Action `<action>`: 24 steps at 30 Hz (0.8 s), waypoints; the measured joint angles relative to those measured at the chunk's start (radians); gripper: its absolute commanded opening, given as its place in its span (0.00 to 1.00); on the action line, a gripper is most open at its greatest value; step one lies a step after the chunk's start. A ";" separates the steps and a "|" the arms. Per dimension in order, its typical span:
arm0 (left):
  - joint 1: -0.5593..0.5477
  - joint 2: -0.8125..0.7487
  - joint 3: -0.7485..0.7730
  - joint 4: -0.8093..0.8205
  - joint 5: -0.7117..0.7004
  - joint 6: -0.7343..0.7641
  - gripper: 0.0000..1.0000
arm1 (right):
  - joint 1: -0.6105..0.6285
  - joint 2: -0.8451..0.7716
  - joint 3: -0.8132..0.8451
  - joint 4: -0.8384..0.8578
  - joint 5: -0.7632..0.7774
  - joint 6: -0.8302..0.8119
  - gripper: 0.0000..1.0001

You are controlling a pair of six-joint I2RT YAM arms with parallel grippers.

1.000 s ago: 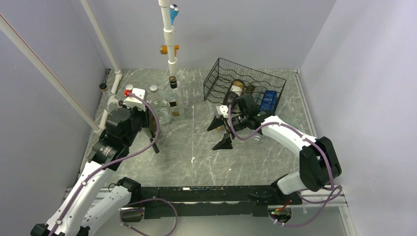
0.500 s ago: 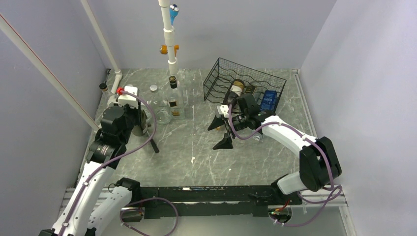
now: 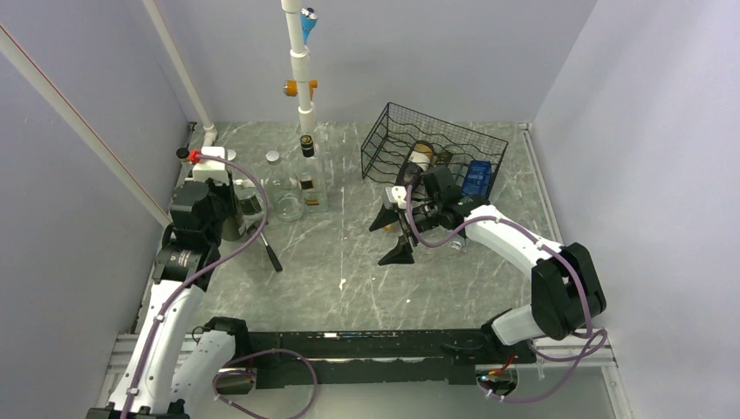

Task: Take the wine bottle off the wine rack
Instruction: Place the wine bottle at the center of the board.

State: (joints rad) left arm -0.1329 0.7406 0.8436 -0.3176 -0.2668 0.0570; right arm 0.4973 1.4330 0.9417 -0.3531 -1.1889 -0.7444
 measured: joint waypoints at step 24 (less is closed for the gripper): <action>0.239 0.192 -0.028 0.140 0.039 -0.115 0.00 | -0.008 0.000 0.000 -0.014 -0.002 -0.019 1.00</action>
State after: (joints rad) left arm 0.1062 0.9329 0.8154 -0.1780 -0.2279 -0.0582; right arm 0.4892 1.4330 0.9417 -0.3676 -1.1908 -0.7635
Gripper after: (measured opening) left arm 0.374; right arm 0.994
